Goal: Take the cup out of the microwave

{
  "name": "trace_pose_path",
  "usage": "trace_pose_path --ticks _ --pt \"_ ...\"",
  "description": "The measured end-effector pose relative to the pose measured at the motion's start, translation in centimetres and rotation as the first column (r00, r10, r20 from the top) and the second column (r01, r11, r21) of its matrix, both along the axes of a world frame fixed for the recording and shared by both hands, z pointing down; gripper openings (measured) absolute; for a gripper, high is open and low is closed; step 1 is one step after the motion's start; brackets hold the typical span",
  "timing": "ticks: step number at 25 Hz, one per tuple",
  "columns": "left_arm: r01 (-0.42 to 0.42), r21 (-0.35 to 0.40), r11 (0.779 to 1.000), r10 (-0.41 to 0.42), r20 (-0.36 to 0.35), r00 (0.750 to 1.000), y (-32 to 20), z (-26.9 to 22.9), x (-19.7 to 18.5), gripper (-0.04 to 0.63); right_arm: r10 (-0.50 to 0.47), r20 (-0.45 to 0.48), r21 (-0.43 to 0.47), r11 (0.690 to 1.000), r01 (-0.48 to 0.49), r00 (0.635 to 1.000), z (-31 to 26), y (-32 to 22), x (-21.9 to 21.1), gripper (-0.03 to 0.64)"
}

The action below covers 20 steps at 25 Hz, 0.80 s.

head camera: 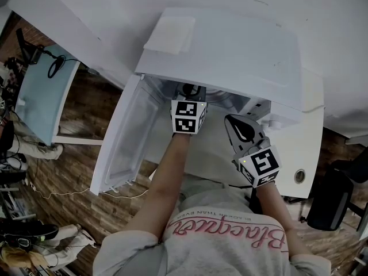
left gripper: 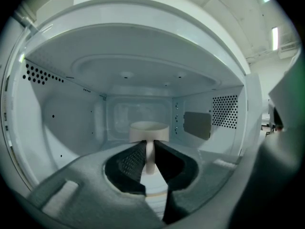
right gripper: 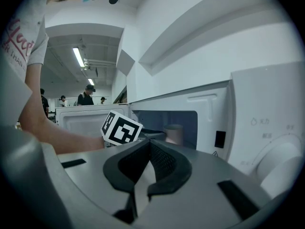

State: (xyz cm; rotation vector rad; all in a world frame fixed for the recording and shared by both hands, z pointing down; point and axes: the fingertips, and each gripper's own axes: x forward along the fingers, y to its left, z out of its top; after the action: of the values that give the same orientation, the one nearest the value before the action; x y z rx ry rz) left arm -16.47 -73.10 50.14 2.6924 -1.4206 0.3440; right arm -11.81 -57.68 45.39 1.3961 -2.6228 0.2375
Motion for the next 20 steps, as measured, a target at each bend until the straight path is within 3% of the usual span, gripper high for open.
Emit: trace_pose_path --ticks 20 --pt "-0.031 -0.008 1.0 0.03 -0.028 0.999 3.2 -0.2 -1.2 0.052 -0.033 -0.017 0.025 0.999 0.033 0.999 -0.8 1.6 -1.9 0.011"
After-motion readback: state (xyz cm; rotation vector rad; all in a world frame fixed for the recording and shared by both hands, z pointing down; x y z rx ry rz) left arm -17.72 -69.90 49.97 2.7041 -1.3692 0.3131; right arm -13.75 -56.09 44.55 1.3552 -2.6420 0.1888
